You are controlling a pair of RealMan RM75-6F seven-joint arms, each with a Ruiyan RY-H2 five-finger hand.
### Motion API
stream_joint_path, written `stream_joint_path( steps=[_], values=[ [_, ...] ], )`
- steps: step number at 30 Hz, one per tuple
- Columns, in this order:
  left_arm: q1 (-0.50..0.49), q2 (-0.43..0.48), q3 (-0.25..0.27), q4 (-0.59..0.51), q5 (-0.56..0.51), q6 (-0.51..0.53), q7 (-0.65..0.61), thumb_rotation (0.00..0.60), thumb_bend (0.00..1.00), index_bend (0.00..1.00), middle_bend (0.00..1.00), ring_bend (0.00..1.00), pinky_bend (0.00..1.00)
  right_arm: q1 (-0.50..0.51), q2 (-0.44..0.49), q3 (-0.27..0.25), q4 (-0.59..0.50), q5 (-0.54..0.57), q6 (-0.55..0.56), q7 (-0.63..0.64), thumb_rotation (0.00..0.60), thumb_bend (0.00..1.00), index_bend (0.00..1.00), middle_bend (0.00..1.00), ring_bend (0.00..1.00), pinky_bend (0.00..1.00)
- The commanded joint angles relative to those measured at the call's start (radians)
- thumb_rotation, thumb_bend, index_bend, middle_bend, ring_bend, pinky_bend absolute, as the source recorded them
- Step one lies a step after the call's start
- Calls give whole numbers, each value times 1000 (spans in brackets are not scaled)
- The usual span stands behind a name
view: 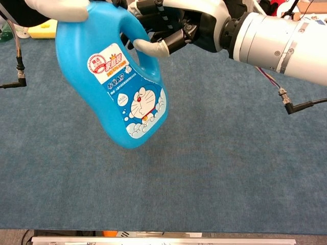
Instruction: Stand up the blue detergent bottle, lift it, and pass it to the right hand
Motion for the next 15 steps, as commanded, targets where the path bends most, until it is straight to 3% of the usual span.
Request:
stream_joint_path(
  steps=[1, 15],
  values=[
    [-1, 2, 3, 0, 3, 2, -10, 600, 194, 656, 620, 430, 588, -2, -1, 1, 2, -3, 3, 0, 600, 442, 361, 405, 307, 403],
    [-9, -3, 13, 6, 9, 13, -53, 600, 195, 656, 618, 429, 586, -14, -11, 3, 7, -45, 26, 29, 600, 441, 361, 405, 307, 396]
  ],
)
